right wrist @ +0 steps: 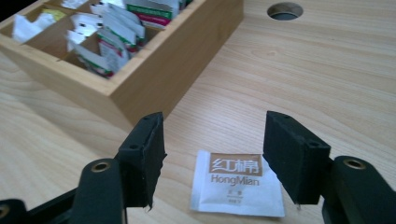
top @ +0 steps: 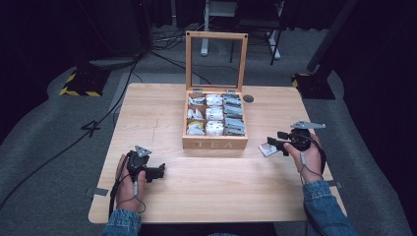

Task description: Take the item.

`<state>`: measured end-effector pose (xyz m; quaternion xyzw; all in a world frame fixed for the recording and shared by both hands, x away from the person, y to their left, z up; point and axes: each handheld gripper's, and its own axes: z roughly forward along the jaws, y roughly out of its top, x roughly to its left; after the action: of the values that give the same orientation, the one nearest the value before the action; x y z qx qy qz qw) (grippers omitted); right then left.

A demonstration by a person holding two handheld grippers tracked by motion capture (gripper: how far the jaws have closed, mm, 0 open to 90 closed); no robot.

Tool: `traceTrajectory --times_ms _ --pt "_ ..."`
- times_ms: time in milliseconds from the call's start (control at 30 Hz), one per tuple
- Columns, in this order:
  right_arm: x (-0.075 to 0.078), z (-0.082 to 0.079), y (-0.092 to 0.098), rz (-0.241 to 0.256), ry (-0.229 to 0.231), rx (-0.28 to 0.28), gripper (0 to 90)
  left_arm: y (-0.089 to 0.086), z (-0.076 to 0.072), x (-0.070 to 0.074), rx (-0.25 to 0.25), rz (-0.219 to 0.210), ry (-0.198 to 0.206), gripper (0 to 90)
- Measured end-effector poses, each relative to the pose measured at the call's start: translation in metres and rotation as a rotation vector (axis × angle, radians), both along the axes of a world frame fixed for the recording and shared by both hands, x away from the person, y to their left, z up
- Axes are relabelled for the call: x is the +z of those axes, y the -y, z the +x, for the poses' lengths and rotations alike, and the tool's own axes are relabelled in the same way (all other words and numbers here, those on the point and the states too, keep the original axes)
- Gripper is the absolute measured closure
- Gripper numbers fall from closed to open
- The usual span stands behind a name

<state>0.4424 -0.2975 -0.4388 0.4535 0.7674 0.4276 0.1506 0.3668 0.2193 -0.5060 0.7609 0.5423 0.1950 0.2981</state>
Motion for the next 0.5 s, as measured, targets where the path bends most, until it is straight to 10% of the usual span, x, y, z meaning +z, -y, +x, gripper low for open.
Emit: traceTrajectory --times_ms 500 --pt "0.019 -0.045 -0.007 -0.006 0.022 0.131 37.5 0.001 0.002 0.000 0.003 -0.001 -0.001 0.1"
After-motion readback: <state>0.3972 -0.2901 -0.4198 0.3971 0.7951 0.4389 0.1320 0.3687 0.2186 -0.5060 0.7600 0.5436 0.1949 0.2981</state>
